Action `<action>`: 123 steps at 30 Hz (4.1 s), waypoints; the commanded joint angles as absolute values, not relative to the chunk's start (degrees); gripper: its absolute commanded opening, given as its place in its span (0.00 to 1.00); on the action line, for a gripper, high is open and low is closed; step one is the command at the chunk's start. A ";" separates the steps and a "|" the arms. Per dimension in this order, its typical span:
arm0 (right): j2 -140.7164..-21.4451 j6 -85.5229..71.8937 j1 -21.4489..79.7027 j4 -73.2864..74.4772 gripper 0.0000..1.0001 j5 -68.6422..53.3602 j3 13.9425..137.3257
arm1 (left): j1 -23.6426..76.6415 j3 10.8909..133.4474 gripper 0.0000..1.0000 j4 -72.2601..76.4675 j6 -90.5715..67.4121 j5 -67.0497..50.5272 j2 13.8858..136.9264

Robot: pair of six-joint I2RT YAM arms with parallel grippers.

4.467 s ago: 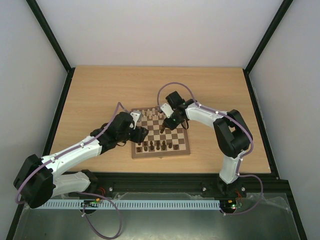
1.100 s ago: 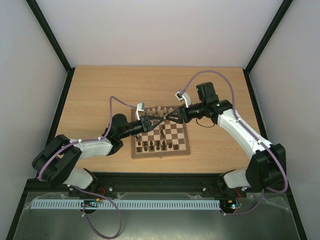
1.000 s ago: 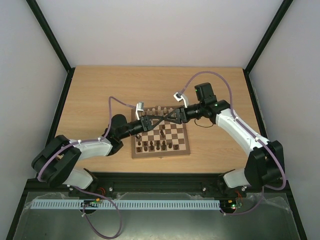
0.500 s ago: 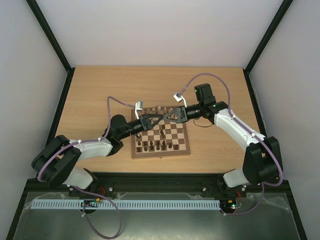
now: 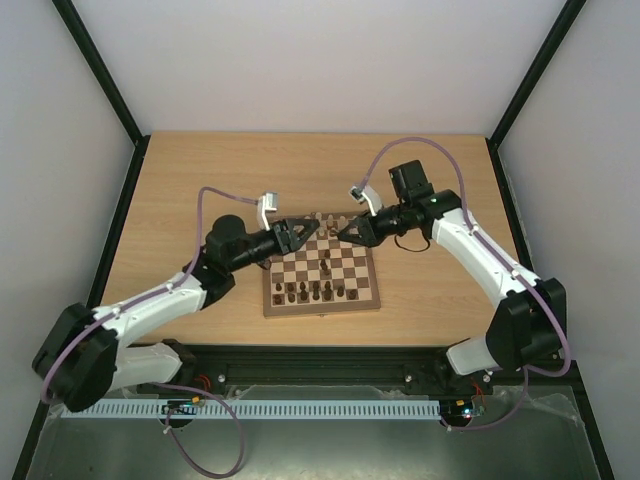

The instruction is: Set up the chess pieces on the board

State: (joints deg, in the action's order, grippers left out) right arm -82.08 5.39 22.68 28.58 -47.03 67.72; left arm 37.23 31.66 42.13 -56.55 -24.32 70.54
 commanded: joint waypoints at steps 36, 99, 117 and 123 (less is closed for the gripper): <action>-91.12 32.64 40.52 55.35 0.09 1.60 64.13 | 25.95 42.10 0.63 -15.71 -14.67 -4.92 56.39; -90.62 17.58 30.58 30.76 0.34 -13.51 70.20 | 36.36 43.48 0.59 -18.80 -18.60 -7.91 59.77; -104.91 16.67 37.42 25.87 0.33 -4.91 76.07 | 36.30 40.22 0.60 -22.01 -19.01 -5.09 55.93; -108.35 16.52 37.70 27.06 0.29 -5.37 78.30 | 36.34 39.32 0.61 -21.02 -18.07 -4.08 55.96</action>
State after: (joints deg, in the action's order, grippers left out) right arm -105.86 17.19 37.17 25.43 -5.54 75.90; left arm 36.32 40.23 -20.64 -19.14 -5.43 56.95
